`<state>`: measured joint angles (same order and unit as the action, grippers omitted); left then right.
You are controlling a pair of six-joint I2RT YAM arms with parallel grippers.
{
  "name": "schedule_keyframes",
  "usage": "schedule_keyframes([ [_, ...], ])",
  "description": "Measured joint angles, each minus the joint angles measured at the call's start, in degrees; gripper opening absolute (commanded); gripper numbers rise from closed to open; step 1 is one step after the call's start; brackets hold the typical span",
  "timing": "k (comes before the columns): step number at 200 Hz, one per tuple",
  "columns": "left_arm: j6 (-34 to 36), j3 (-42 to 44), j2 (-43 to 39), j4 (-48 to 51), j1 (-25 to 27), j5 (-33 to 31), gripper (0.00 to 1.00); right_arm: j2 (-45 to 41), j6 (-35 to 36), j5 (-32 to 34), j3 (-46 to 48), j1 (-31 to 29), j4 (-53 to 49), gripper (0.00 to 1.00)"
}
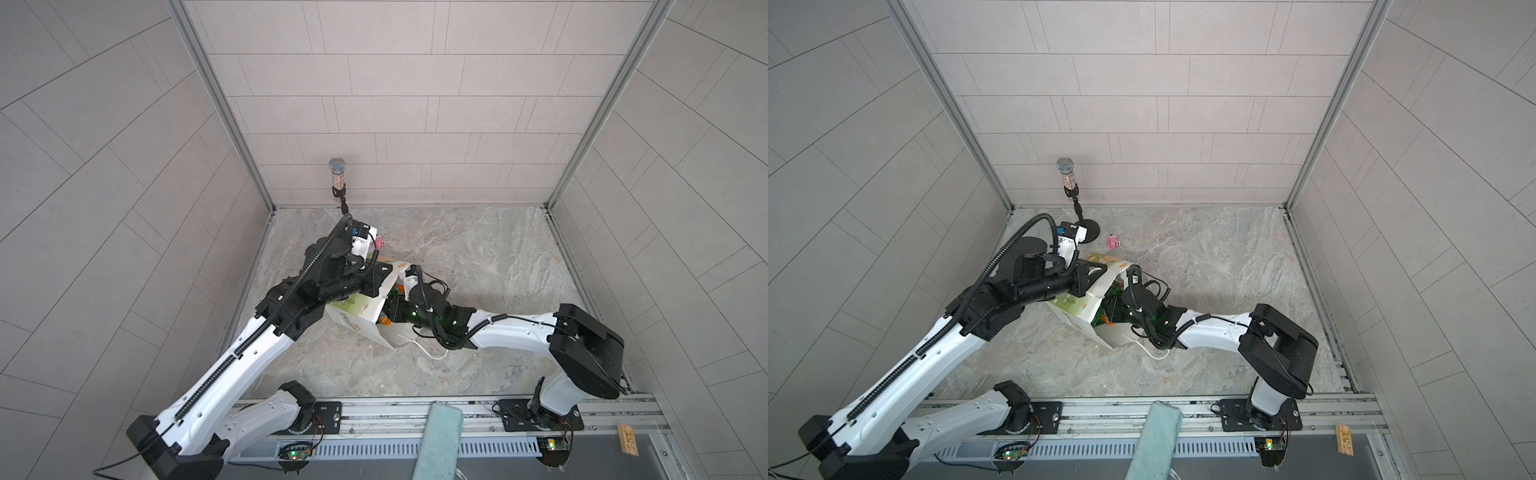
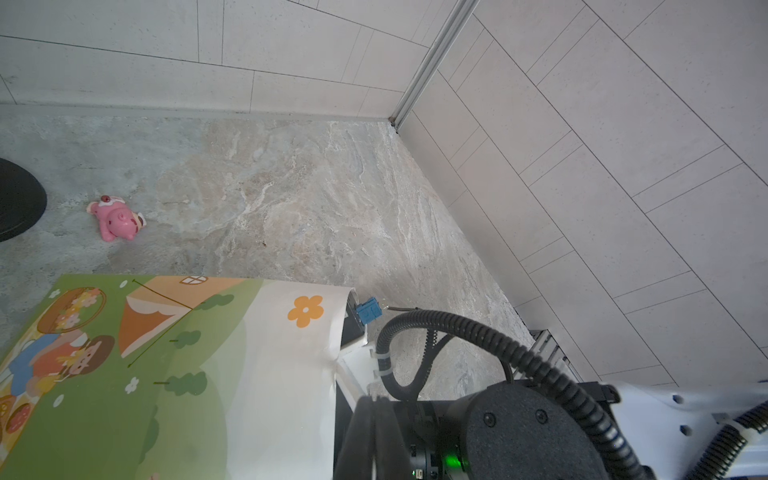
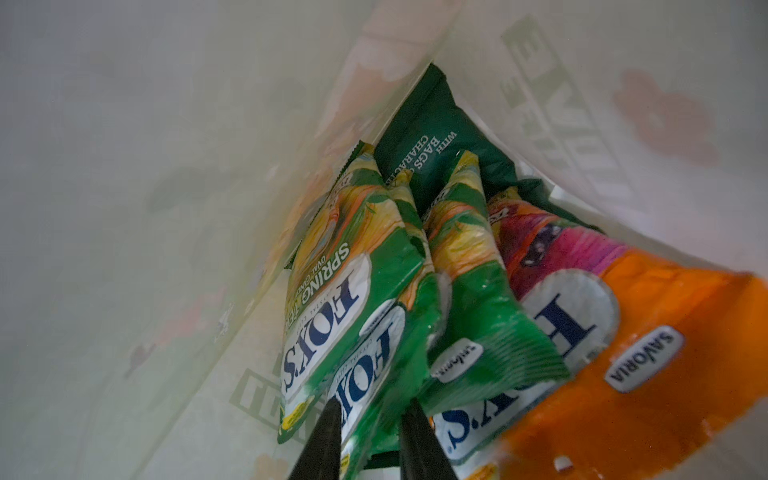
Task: Take the snacks out of the paper bag
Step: 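Reach the right gripper into the bag opening toward the green snack packets, then grasp a green FOX'S packet with the right gripper and pull it out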
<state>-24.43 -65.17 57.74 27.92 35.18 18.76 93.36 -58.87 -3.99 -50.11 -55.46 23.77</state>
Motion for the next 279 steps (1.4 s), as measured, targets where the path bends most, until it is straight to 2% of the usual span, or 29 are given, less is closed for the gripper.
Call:
schedule_keyframes([
  [160, 0.00, 0.00, 0.00, 0.02, 0.00, -0.22, 0.00, 5.18, -2.27, 1.95, -3.28, 0.00, -0.85, 0.24],
  [183, -0.04, -0.02, -0.02, 0.02, 0.00, -0.42, 0.00, 6.19, -2.67, 2.01, -4.11, 0.00, -0.48, 0.13],
  [195, -0.09, 0.00, -0.07, 0.02, 0.00, -0.76, 0.00, 6.86, -2.82, 2.05, -4.33, 0.02, -0.04, 0.00],
  [279, -1.05, 1.05, -1.75, 0.00, 0.00, -7.76, 0.00, 4.22, 2.10, 1.77, -3.34, 0.00, -3.98, 0.00],
])
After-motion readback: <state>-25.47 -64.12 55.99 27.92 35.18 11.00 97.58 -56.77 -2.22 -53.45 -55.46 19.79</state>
